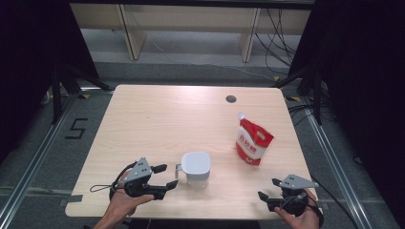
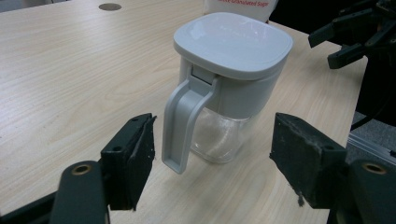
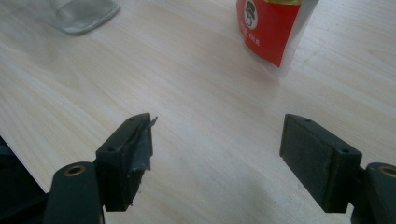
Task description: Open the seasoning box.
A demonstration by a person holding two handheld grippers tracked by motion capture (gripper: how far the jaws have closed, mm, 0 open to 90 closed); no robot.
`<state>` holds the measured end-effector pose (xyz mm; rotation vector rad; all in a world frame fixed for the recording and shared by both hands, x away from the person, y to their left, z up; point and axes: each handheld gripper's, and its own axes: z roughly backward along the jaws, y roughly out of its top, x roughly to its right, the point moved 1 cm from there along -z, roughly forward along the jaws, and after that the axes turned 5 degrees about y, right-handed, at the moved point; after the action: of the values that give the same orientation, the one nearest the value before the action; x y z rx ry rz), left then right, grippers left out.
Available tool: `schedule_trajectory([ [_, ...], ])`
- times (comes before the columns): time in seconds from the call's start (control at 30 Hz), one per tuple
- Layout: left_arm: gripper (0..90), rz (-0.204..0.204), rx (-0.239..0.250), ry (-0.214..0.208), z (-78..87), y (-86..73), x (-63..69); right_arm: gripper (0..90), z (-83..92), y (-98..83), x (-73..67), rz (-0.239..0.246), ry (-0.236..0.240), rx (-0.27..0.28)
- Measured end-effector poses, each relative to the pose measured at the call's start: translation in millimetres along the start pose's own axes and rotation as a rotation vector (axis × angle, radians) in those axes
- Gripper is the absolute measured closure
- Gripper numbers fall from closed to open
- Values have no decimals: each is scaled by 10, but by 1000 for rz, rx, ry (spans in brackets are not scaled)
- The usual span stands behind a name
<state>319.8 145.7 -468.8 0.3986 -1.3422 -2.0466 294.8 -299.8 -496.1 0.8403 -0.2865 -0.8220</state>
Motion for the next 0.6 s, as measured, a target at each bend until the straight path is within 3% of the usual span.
schedule_trajectory([
  [0.23, 347, 36, 4, -12, -36, 62, 11, 263, 2, -3, -3, -2, 7, 4],
  [0.27, 378, 46, 17, -24, -44, 72, 13, 263, 4, -4, -3, -4, 7, 2],
  [0.3, 473, 24, 20, -30, -42, 91, 2, 263, 12, -7, 1, -6, 1, 4],
  [0.33, 522, 22, 27, -30, -44, 106, 1, 263, 15, -10, -20, -36, 5, 4],
  [0.43, 682, 17, 52, -3, -40, 147, 3, 260, 14, 0, 4, -5, -3, 8],
  [0.47, 719, 11, 57, 4, -45, 162, 1, 259, 9, -2, -37, -54, 11, -2],
  [0.5, 751, 21, 69, 11, -63, 188, -1, 260, 0, 7, -27, -30, 9, 8],
  [0.6, 820, 11, 72, 8, -85, 224, -24, 259, -14, 14, -29, -19, 12, 5],
])
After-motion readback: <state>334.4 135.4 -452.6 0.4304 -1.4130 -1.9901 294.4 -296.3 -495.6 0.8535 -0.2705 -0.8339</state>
